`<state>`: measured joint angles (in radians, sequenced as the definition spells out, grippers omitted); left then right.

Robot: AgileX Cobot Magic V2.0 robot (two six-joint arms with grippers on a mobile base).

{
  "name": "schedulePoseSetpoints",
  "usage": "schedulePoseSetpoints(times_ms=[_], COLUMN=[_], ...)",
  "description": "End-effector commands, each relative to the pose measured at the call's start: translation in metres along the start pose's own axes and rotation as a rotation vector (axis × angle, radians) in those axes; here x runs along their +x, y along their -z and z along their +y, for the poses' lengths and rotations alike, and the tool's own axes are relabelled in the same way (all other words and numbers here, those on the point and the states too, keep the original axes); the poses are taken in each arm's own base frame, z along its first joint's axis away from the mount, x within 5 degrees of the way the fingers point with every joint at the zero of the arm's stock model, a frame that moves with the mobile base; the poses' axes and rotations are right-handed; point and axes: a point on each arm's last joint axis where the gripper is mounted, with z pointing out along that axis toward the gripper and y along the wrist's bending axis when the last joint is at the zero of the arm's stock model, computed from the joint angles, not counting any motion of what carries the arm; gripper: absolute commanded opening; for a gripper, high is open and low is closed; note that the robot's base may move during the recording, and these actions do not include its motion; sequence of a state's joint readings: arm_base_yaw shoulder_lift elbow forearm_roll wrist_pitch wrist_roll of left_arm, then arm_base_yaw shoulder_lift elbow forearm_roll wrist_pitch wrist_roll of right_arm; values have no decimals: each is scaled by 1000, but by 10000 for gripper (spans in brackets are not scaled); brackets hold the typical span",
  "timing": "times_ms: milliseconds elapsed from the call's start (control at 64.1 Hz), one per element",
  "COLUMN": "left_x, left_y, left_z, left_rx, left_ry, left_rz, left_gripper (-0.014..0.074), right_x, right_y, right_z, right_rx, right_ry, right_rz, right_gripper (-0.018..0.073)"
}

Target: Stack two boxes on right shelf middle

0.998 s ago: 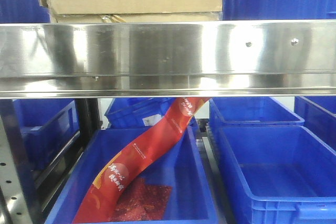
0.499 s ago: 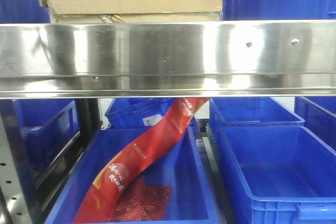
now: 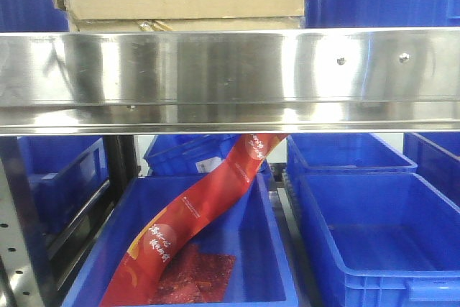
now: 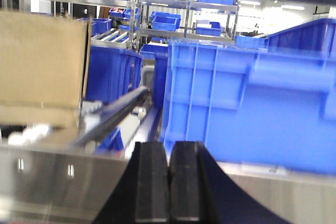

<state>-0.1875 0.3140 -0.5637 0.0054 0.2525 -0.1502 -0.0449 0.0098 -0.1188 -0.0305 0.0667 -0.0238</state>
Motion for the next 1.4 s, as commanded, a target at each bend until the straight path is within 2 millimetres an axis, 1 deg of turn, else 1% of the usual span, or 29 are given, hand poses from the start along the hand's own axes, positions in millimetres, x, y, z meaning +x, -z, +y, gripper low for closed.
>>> schedulePoseSetpoints(times_ms=[0,62,140,218,1155,1279,1326,1389], left_x=[-1,-1,-1,-1,-1,11,21,36], left_y=[0,0,0,0,0,-3,-5,-5], left_z=[0,0,0,0,0,5,7,12], left_rx=[-3,-3,-3,-3,-3,-38,-55,-86], left_ry=[-4,-4,-4,-4,-4,-51,-56,-136], left_rz=[-17,-19,-17,-17,-17,-10,-19,-79], left_gripper=[-90,-90,-90,-90,-90,-92,-92,-92], right_x=[21,34,31,35,34,34,34,34], right_y=[-1,-2,-2,-2,-2,-2,-2,-2], right_z=[1,2,2,2,2,2,2,2], right_rx=[3,2,3,2,2,2,2,2], right_ry=[-20,-44,-50,-60,-60,-60,-60,-60], right_rz=[20,55,17,52,48,48,48,48], right_gripper=[-162,-162,-162,-162,-162,-162,-162,-162])
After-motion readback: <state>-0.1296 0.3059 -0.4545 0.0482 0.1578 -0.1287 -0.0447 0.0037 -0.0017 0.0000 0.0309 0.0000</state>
